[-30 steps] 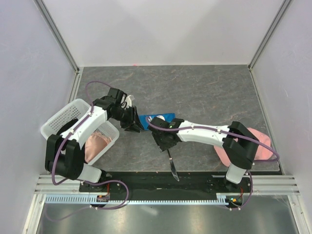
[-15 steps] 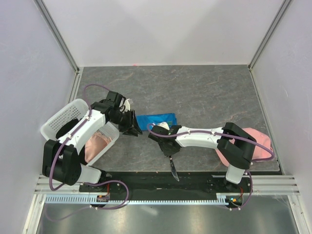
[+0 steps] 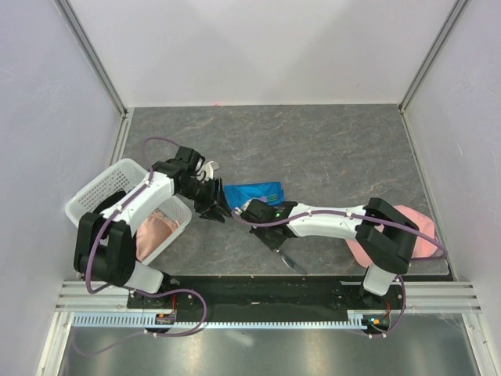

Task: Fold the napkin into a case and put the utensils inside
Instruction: Pick up the knife from the center of the board, then pass from the right arm to the left

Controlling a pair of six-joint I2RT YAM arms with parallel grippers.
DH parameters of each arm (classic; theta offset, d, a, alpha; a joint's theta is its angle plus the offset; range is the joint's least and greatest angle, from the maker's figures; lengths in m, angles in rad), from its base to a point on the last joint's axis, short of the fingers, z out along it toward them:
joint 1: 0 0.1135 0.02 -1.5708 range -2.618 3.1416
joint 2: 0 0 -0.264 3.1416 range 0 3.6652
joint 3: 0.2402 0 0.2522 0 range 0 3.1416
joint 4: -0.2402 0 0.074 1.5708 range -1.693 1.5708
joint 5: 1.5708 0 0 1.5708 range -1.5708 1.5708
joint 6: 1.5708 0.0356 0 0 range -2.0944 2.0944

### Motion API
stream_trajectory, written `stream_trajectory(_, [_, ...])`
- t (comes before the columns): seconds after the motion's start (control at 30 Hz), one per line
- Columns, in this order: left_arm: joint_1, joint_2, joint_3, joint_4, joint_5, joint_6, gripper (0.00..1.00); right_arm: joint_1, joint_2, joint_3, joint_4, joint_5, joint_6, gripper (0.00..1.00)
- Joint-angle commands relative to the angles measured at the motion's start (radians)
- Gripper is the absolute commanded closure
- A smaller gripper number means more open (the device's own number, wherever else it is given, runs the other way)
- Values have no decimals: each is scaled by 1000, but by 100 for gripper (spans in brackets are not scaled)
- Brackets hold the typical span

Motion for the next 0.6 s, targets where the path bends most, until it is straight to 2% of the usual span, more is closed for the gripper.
stream_trajectory(0.0, [-2, 62, 45, 51, 207, 71, 51, -38, -130, -30, 35, -51, -376, 100])
stream_trajectory(0.2, [-17, 136, 37, 123, 281, 56, 50, -65, -229, -72, 45, -169, -544, 100])
stream_trajectory(0.3, [-60, 182, 62, 138, 304, 51, 51, -65, -275, -78, 49, -185, -599, 100])
stream_trajectory(0.43, [-129, 233, 71, 152, 318, 53, 50, -65, -321, -59, 38, -198, -640, 100])
stream_trajectory(0.57, [-141, 254, 71, 172, 326, 51, 51, -67, -341, -52, 37, -211, -650, 100])
